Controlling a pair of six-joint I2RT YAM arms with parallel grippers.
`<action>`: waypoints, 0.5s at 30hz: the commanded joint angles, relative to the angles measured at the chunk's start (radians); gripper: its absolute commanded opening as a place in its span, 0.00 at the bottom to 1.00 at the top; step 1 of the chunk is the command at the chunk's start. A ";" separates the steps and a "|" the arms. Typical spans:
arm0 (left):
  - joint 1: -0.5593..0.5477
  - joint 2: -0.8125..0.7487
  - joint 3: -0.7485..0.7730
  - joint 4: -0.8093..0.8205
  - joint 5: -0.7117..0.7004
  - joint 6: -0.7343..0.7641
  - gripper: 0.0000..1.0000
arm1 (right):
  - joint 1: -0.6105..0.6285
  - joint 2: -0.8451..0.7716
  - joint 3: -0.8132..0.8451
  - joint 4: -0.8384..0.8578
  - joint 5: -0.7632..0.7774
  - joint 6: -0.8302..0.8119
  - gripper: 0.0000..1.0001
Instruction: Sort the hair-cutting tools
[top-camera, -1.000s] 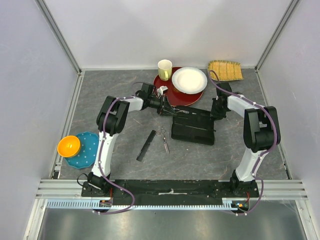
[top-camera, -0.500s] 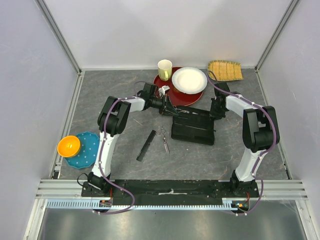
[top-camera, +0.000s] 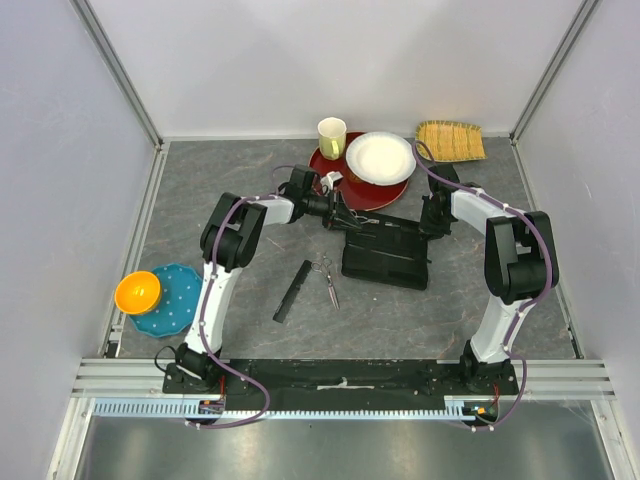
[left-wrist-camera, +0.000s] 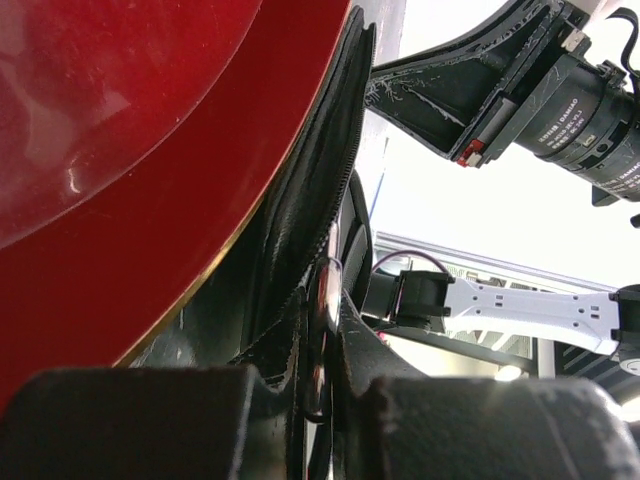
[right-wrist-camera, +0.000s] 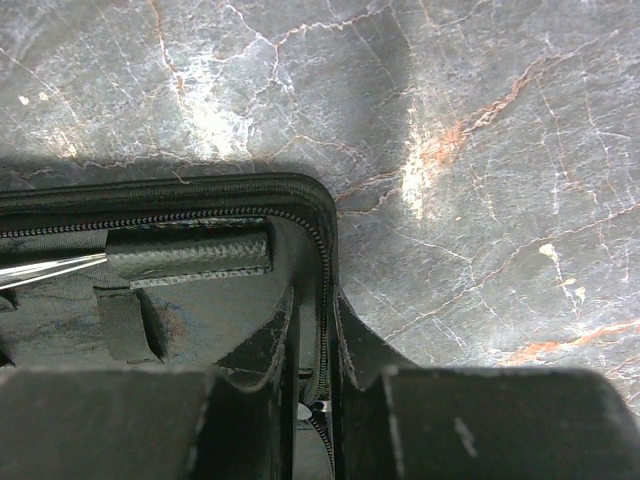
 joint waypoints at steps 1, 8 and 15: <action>-0.035 0.014 0.011 0.178 0.034 -0.094 0.02 | 0.076 0.119 -0.040 0.155 -0.203 0.064 0.04; -0.049 -0.017 -0.030 0.175 -0.019 -0.065 0.02 | 0.080 0.114 -0.045 0.164 -0.217 0.042 0.04; -0.062 -0.081 -0.147 0.198 -0.082 -0.032 0.02 | 0.106 0.072 -0.075 0.210 -0.242 -0.031 0.04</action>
